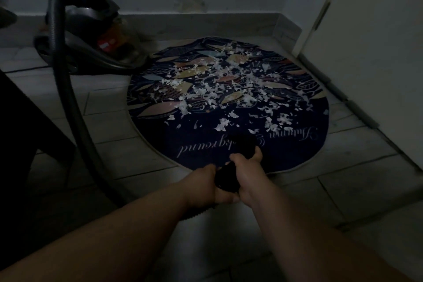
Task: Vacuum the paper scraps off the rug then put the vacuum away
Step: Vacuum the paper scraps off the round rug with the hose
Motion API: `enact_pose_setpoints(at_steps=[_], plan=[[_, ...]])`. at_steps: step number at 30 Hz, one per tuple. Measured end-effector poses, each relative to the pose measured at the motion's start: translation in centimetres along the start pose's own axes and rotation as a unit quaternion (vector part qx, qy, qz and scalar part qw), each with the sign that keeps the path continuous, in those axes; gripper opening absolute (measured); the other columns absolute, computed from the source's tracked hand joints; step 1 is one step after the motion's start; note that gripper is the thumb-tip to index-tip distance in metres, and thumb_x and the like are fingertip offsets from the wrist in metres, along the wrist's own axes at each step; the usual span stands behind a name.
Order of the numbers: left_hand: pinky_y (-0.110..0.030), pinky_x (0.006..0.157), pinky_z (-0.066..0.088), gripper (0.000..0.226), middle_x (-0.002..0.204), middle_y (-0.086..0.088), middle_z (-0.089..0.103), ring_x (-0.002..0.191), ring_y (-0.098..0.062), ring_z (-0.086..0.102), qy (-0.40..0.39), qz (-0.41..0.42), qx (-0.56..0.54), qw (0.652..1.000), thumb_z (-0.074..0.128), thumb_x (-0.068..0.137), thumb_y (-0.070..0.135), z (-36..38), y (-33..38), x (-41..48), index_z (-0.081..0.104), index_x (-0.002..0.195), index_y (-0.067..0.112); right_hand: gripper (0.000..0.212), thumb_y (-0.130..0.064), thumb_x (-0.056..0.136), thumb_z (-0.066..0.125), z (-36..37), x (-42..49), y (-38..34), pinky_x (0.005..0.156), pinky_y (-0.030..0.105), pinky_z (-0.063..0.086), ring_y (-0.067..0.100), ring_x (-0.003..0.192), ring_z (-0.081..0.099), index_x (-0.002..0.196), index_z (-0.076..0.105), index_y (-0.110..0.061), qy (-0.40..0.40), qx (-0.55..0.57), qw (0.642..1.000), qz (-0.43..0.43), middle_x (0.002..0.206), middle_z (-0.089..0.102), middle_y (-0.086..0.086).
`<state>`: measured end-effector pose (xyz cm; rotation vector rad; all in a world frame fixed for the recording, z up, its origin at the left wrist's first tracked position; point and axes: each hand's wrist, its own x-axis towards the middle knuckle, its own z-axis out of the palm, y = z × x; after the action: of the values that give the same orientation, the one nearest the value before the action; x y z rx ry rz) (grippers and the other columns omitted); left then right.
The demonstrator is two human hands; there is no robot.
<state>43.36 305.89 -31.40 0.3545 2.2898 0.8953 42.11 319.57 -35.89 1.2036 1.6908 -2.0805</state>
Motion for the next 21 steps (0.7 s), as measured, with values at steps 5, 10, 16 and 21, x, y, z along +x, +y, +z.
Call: enact_pose_setpoints(at_steps=[5, 10, 16, 21], plan=[[-0.01, 0.05, 0.038, 0.047, 0.091, 0.01, 0.054, 0.074, -0.002, 0.053, -0.018, 0.002, 0.031, 0.999, 0.072, 0.075, 0.051, 0.8, 1.5, 1.0, 0.043, 0.1, 0.022, 0.082, -0.025, 0.084, 0.06, -2.9, 1.7, -1.0, 0.078, 0.061, 0.055, 0.041, 0.099, 0.063, 0.137, 0.012, -0.065, 0.002, 0.029, 1.0, 0.004, 0.125, 0.056, 0.022], [-0.01, 0.052, 0.045, 0.038, 0.083, 0.006, 0.061, 0.066, -0.003, 0.06, -0.027, 0.026, -0.03, 0.999, 0.069, 0.08, 0.046, 2.1, 2.8, 1.5, 0.048, 0.101, 0.021, 0.081, -0.025, 0.085, 0.059, -4.9, 2.7, -1.8, 0.077, 0.061, 0.055, 0.041, 0.099, 0.063, 0.137, 0.012, -0.065, 0.018, 0.023, 1.0, -0.001, 0.124, 0.056, 0.022], [-0.023, 0.061, 0.051, 0.044, 0.084, 0.0, 0.062, 0.07, -0.012, 0.062, -0.059, 0.031, -0.066, 0.996, 0.069, 0.082, 0.041, 3.7, 5.0, 2.7, 0.052, 0.116, 0.017, 0.079, -0.022, 0.09, 0.056, -8.2, 3.5, -2.1, 0.076, 0.059, 0.056, 0.04, 0.101, 0.062, 0.141, 0.01, -0.06, 0.029, 0.053, 0.998, -0.01, 0.127, 0.056, 0.022], [-0.025, 0.062, 0.051, 0.049, 0.085, -0.001, 0.062, 0.07, -0.013, 0.061, -0.079, 0.009, -0.08, 0.994, 0.068, 0.082, 0.041, 5.3, 6.8, 3.8, 0.05, 0.122, 0.019, 0.077, -0.024, 0.09, 0.054, -10.6, 3.6, -2.4, 0.076, 0.059, 0.056, 0.04, 0.102, 0.062, 0.139, 0.009, -0.063, 0.06, 0.05, 0.997, -0.011, 0.126, 0.056, 0.02]])
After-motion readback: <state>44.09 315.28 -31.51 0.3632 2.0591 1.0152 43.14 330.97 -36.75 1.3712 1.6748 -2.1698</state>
